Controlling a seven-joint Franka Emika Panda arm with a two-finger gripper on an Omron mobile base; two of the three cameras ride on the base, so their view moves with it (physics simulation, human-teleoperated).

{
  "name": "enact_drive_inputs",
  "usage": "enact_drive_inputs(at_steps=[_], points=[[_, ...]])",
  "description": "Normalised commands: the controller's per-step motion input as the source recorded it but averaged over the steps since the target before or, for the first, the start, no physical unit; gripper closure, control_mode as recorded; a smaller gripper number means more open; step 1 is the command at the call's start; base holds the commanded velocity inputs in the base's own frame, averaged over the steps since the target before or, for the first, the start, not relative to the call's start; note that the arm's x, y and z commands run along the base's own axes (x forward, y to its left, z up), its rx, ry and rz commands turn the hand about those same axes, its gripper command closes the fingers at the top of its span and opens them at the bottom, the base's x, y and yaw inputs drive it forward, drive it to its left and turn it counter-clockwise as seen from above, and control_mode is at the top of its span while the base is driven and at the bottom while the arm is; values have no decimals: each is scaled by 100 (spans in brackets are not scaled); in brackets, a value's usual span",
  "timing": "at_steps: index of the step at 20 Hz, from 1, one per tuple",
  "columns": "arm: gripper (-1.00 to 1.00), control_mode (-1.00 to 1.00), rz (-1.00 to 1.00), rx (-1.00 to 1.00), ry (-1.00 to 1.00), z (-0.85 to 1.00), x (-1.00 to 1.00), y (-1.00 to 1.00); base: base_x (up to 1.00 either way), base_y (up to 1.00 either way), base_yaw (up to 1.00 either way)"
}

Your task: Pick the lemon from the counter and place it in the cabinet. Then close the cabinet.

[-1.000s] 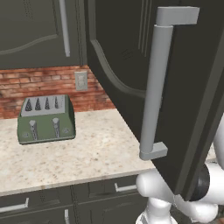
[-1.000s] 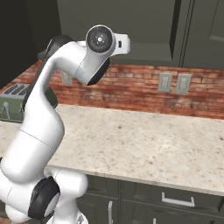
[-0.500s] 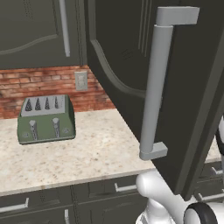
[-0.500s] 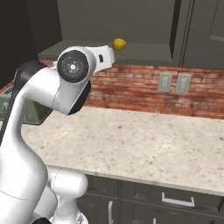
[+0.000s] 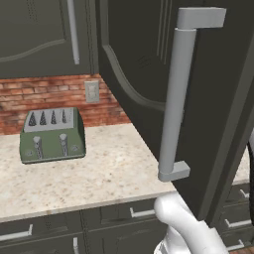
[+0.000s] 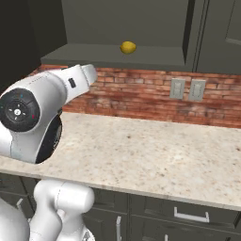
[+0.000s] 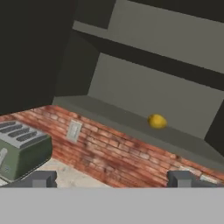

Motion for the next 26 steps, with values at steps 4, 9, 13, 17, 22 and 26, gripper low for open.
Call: enact_drive_inputs(at_steps=[4,9,13,17,22,26], points=[[-100,-100,0,-10,-14,0,-100,31,0,0,0],[-100,-100,0,-7,-11,2,-100,46,0,0,0],[-100,-100,0,-6,-13,0,-100,51,0,0,0],[-100,-100,-3,-2,-13,0,-100,34,0,0,0],[-100,-100,-1,0,-2,1,-99,24,0,0,0],[-100,-100,0,-9,-10,-4,-100,60,0,0,0]])
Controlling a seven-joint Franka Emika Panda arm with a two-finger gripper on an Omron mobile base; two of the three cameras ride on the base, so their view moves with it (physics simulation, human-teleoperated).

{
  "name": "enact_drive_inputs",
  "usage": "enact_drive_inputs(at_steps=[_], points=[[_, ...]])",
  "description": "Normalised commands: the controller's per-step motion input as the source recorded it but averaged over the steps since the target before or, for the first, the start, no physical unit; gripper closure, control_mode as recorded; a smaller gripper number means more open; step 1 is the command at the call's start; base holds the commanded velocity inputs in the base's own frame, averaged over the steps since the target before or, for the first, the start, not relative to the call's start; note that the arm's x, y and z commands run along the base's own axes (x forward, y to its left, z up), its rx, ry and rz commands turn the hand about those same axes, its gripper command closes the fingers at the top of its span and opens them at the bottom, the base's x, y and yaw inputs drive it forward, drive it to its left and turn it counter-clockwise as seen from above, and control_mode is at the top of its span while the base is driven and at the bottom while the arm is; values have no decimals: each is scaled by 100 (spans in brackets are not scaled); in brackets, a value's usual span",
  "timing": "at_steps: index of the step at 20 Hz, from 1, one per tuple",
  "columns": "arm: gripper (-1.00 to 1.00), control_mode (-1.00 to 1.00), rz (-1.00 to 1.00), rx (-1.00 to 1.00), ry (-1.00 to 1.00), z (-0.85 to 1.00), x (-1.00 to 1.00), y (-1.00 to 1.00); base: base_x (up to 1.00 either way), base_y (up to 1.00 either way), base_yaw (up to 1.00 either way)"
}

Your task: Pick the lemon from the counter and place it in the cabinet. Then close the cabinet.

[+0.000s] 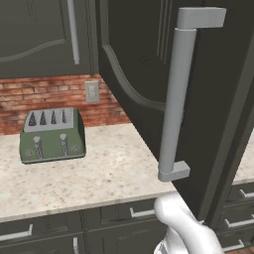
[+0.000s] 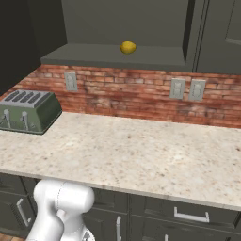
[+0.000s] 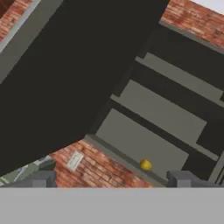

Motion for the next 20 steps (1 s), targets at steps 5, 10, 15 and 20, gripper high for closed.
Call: enact_drive_inputs(at_steps=[5,10,15,20], points=[[-100,-100,0,-18,-6,0,-63,80,0,0,0],[-100,-100,0,-22,-4,-23,-7,74,0,0,0],[-100,-100,0,-27,-15,-23,-12,76,0,0,0],[-100,-100,-3,-27,-27,-5,3,49,0,0,0]])
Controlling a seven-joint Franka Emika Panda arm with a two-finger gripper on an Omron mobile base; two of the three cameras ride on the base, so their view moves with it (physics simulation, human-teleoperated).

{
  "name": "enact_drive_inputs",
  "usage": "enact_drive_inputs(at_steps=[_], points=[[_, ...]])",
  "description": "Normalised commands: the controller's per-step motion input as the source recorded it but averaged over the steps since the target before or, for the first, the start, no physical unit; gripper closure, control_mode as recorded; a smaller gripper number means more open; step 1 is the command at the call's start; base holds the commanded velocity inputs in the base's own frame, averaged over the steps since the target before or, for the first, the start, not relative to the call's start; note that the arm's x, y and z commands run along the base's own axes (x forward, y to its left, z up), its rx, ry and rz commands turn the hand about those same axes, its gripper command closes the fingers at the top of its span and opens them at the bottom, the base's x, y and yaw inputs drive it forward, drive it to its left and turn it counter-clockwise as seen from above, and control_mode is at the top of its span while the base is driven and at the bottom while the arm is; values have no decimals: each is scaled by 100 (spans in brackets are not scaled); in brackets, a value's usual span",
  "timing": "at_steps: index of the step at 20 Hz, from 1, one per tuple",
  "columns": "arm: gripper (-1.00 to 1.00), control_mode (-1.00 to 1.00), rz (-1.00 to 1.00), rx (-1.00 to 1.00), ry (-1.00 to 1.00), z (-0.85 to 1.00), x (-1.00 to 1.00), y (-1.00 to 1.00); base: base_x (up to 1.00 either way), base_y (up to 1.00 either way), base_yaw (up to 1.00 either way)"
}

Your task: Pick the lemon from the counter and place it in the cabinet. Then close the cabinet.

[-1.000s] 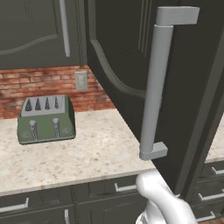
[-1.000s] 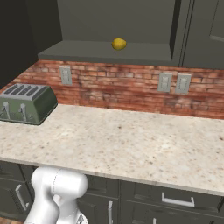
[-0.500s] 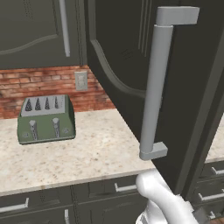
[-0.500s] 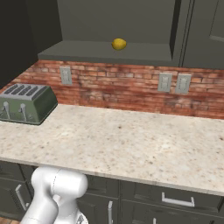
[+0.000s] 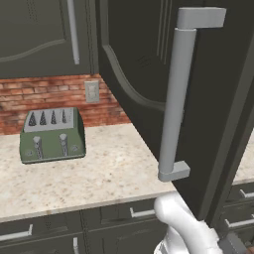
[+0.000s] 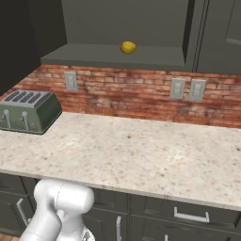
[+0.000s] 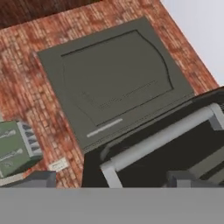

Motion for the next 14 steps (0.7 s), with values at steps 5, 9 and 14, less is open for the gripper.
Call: enact_drive_inputs(at_steps=[5,9,14], points=[[-100,-100,-13,-18,-2,-11,55,23,0,0,0],[-100,-100,-14,-18,1,-32,63,34,0,0,0],[-100,-100,-22,-17,0,-10,49,14,0,0,0]])
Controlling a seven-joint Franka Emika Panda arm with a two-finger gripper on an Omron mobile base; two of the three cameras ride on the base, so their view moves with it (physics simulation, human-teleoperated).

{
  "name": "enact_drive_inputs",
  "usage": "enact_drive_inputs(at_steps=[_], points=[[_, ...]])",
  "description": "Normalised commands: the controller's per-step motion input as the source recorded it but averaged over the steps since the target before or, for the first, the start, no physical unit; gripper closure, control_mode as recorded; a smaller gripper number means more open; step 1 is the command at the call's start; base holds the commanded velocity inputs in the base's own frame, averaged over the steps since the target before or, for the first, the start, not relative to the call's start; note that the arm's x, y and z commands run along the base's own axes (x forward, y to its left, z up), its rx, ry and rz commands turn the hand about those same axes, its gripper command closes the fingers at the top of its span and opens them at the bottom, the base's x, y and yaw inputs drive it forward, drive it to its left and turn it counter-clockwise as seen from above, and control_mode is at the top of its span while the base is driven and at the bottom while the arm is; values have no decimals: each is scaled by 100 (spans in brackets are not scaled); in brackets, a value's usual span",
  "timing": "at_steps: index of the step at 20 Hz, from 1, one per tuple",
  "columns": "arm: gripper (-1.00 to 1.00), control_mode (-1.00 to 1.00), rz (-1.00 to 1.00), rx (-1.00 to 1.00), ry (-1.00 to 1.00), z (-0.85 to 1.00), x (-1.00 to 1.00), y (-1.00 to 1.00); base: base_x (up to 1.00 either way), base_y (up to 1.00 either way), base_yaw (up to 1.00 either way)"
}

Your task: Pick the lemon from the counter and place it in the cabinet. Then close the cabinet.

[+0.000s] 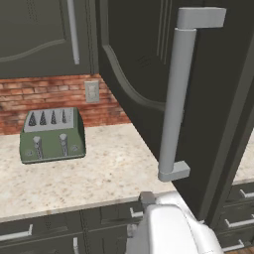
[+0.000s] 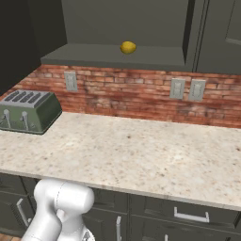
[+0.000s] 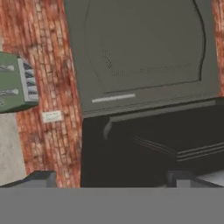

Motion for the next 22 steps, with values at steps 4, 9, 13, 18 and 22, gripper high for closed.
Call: enact_drive_inputs(at_steps=[4,9,13,18,22], points=[[-100,-100,-28,-12,0,-1,40,2,0,0,0],[-100,-100,-31,-8,0,0,34,0,0,0,0],[-100,-100,-26,-4,0,0,47,0,0,0,0],[-100,-100,-30,-2,3,0,36,-10,0,0,0],[-100,-100,-30,0,8,0,4,-64,0,0,0]])
